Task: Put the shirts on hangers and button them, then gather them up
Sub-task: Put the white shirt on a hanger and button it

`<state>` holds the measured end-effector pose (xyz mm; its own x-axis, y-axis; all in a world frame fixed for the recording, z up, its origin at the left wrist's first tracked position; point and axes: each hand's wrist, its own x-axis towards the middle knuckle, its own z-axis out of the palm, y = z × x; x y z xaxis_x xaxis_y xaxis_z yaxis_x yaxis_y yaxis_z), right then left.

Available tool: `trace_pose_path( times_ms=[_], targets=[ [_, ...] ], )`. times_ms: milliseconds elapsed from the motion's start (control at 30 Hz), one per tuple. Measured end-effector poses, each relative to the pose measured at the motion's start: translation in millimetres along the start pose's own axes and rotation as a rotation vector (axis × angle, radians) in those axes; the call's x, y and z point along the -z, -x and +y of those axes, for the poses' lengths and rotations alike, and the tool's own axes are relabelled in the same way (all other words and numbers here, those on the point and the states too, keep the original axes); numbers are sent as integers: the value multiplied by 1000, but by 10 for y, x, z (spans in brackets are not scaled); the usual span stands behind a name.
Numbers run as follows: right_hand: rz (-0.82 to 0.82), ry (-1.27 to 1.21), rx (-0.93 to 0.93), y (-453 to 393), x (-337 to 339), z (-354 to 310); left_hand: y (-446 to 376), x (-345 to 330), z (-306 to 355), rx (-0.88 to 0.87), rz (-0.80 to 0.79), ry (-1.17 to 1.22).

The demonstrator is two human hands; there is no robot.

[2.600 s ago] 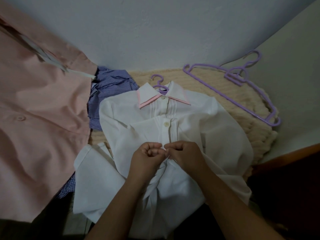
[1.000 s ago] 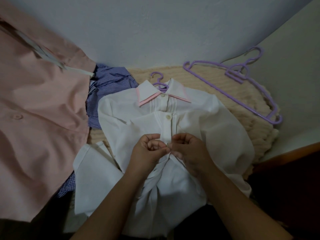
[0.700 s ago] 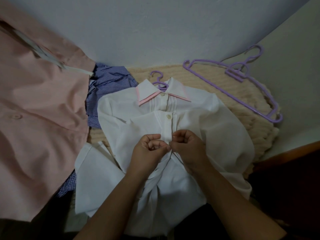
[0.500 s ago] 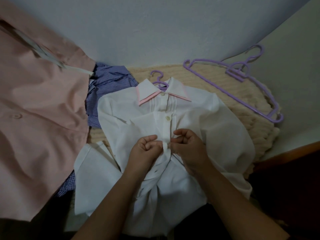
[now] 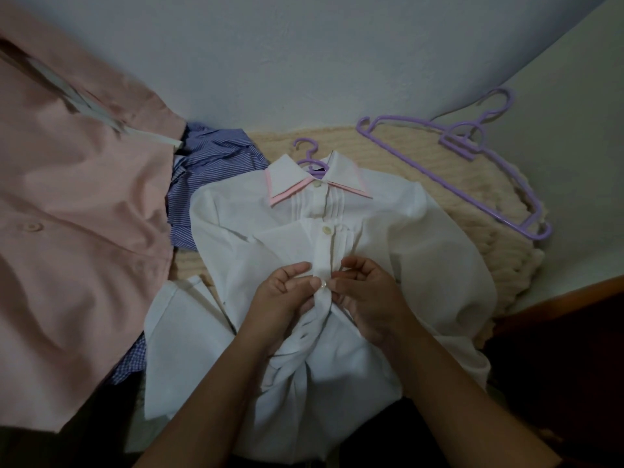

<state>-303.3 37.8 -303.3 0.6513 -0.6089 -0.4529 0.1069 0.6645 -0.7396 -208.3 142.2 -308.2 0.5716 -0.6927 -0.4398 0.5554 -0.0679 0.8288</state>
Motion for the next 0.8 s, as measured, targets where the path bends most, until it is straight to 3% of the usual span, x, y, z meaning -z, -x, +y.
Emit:
trace_pose_path(
  times_ms=[100, 233, 333, 400, 467, 567, 667, 800],
  targets=[
    [-21, 13, 20, -28, 17, 4, -23, 16, -3, 12, 1, 34],
    [5, 273, 79, -58, 6, -51, -52, 41, 51, -55, 27, -113],
    [82, 408, 112, -86, 10, -179, -36, 36, 100, -129, 136, -140],
    [111, 428, 144, -98, 20, -240, -36, 63, 102, -254, 246, -305],
    [76, 404, 145, -116, 24, -245, -76, 126, 97, -370, 313, -583],
    [56, 427, 64, -134, 1, -233, -156, 184, 90, -333, 291, -835],
    [74, 344, -29, -115, -41, -320, -180, 197, 105, -284, 341, -798],
    [7, 9, -34, -66, -181, -673, -157, 135, 431, -419, 452, -686]
  ],
)
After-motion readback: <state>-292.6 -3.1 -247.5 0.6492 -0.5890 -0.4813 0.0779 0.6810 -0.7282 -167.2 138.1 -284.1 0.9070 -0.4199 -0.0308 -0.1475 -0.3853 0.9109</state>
